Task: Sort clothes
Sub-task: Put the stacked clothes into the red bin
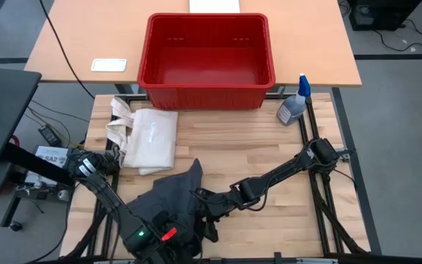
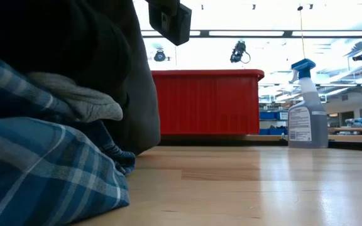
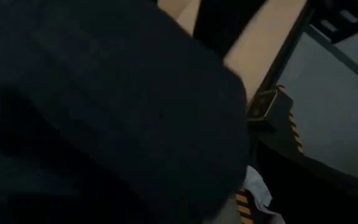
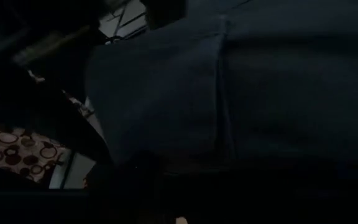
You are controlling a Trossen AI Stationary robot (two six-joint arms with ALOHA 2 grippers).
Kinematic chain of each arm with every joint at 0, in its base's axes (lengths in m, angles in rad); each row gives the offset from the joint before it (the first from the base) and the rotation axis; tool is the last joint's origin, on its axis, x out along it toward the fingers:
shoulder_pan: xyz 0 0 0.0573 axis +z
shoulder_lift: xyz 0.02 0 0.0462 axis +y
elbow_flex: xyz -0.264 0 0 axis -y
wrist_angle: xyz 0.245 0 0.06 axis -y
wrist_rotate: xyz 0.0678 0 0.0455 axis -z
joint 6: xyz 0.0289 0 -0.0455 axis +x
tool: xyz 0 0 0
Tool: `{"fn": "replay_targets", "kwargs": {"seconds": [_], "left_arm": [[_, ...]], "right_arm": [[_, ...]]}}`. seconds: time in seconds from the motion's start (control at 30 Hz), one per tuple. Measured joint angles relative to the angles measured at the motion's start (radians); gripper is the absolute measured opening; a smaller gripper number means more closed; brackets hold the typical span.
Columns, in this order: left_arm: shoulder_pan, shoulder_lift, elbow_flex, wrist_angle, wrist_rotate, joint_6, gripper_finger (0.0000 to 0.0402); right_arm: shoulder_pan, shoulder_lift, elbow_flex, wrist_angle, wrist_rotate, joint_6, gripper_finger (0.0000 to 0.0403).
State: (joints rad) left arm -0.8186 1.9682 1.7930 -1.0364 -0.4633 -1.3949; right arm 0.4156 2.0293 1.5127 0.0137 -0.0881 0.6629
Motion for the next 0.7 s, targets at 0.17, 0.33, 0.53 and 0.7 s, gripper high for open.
{"fn": "replay_targets", "kwargs": {"seconds": [0.17, 0.33, 0.53, 0.7], "left_arm": [[0.041, 0.020, 0.000, 0.004, -0.006, -0.011, 0.0341], [0.065, 0.023, 0.000, 0.008, -0.007, -0.044, 0.0338], [0.068, 0.025, -0.001, -0.006, -0.019, -0.058, 0.0278], [0.068, 0.025, -0.001, -0.053, -0.024, -0.091, 0.0167]], "right_arm": [[0.000, 0.000, 0.000, 0.013, 0.001, -0.001, 0.0198], [0.000, 0.000, -0.001, 0.012, -0.002, -0.005, 0.0199], [0.000, 0.000, -0.001, 0.013, -0.008, -0.016, 0.0199], [-0.001, 0.000, -0.001, 0.032, -0.016, -0.016, 0.0199]]}}
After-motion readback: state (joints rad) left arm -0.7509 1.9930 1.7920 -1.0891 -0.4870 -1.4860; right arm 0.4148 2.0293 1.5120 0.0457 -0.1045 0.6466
